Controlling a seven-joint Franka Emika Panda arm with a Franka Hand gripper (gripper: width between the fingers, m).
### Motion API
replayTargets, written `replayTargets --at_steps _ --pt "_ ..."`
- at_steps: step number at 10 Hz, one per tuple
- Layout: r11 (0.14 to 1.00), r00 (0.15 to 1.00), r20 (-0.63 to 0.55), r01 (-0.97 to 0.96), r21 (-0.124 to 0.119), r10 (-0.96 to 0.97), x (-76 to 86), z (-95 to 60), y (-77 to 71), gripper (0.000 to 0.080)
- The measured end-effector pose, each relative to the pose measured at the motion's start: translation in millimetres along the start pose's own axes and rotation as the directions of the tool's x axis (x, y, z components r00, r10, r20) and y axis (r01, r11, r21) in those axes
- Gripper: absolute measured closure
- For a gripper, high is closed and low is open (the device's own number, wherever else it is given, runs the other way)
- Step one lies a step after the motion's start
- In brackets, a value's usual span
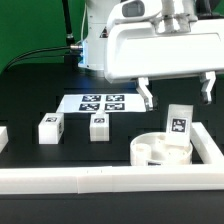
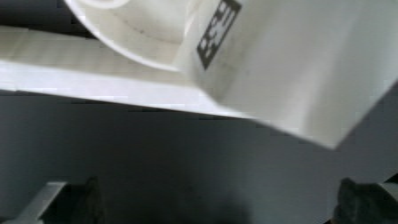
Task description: Assemble stool
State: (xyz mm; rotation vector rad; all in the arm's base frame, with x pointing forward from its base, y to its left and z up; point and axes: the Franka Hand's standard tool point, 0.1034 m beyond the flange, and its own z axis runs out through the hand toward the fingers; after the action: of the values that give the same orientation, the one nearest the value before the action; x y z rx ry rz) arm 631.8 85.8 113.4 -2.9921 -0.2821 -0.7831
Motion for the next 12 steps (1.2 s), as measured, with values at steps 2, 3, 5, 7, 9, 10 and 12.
replayTargets --at_steps 2,3,5,7,9,10,12 --pt "1.0 1.0 -0.005 0.0 0.001 0.0 10.1 -4.7 0.3 0.015" --pt "1.0 1.0 0.017 0.0 0.005 0.0 6.0 -2.0 -0.5 0.015" --pt "1.0 1.0 0.031 0.0 0.009 0.0 7.2 -2.8 -1.3 0.015" --pt "0.996 0.977 0.199 -0.082 0.03 0.074 5.3 -4.8 -10.7 0.015" --pt "0.996 0.945 0.321 -0.081 0.042 0.063 10.7 -4.3 -2.8 0.015" --pt "0.995 0.917 0.394 -0.085 0.052 0.058 8.4 -6.2 -6.6 0.015" --pt "0.994 0.913 0.4 -0.104 0.046 0.077 10.5 -4.1 -5.0 0.015"
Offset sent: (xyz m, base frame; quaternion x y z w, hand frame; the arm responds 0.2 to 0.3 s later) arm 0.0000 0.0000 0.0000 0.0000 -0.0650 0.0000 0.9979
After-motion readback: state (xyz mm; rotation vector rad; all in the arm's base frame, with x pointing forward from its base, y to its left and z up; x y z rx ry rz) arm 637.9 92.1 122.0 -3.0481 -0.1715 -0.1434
